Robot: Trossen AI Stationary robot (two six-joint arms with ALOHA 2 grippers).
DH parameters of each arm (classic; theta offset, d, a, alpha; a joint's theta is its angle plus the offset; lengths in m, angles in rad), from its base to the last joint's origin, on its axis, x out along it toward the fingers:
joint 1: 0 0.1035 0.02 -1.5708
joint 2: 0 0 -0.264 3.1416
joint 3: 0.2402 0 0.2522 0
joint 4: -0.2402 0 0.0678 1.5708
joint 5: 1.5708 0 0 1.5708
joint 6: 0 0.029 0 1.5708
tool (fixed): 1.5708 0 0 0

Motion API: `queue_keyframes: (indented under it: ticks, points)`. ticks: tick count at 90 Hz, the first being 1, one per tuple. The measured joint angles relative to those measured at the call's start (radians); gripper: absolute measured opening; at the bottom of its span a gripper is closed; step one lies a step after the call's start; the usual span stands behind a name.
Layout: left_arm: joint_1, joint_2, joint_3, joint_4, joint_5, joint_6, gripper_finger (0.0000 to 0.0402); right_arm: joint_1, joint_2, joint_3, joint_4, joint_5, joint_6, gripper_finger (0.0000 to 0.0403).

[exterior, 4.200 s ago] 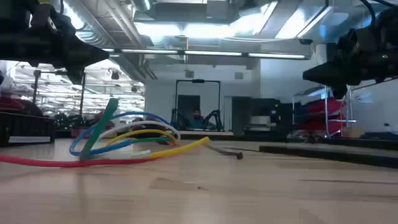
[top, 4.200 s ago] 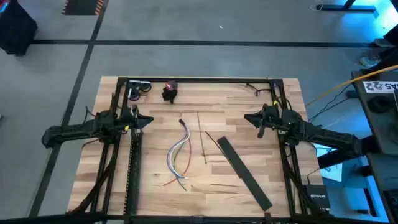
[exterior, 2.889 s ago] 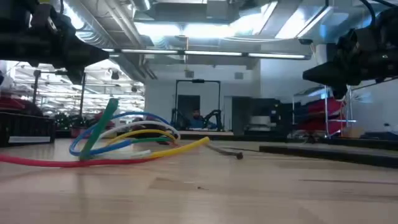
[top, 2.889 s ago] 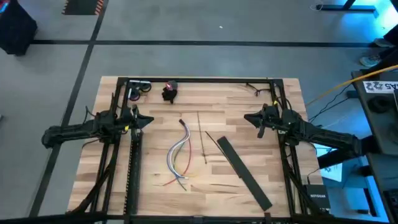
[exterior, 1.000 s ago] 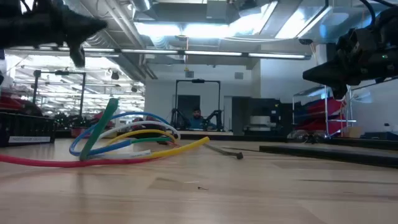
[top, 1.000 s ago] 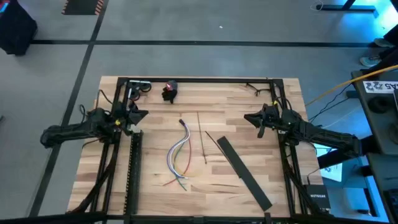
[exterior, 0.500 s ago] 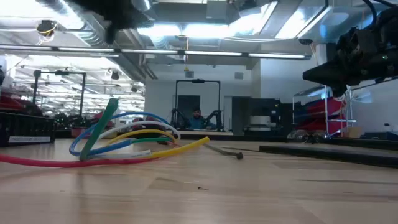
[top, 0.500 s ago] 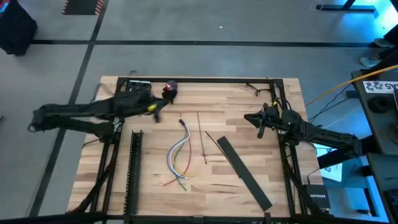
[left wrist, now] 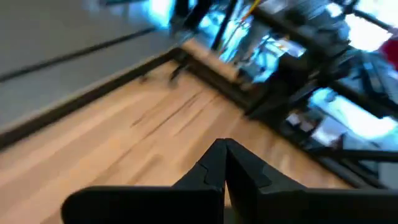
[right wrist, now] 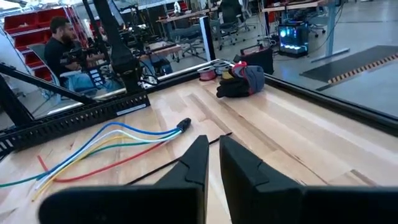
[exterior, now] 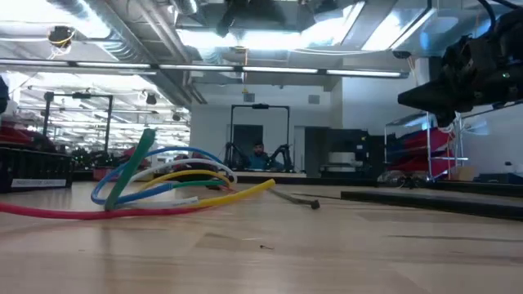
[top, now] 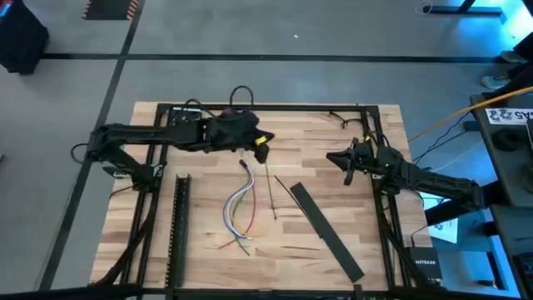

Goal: Ziptie cables
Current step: Insert the left black zip tie tail into the locking head

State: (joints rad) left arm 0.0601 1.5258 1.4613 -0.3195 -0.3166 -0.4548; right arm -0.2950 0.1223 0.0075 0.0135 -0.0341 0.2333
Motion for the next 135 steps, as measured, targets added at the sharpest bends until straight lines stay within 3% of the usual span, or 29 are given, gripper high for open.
queue_keyframes:
  ticks: [13,31,61,73,100,135]
  points:
    - [-0.031,0.064,0.134,-0.1,-0.052,0.051,0.0,0.0,0.0,0.0,0.003,-0.026,0.07,0.0033]
    - [-0.007,0.106,0.133,-0.121,-0.05,-0.016,0.0012,0.0,0.0,0.0,0.016,-0.096,0.188,0.0033]
    - [0.104,0.271,0.132,-0.292,0.087,-0.176,0.0126,0.0,0.0,0.0,0.018,-0.108,0.205,0.0033]
    - [0.107,0.373,0.132,-0.357,0.085,-0.258,0.0157,0.0,0.003,0.0,0.018,-0.1,0.201,0.0033]
    - [0.103,0.554,0.131,-0.394,0.124,-0.384,0.0146,0.0,0.101,0.0,0.016,-0.098,0.2,0.0033]
    - [0.115,0.613,0.108,-0.369,0.129,-0.413,0.0134,0.0,0.204,0.0,0.016,-0.097,0.203,0.0033]
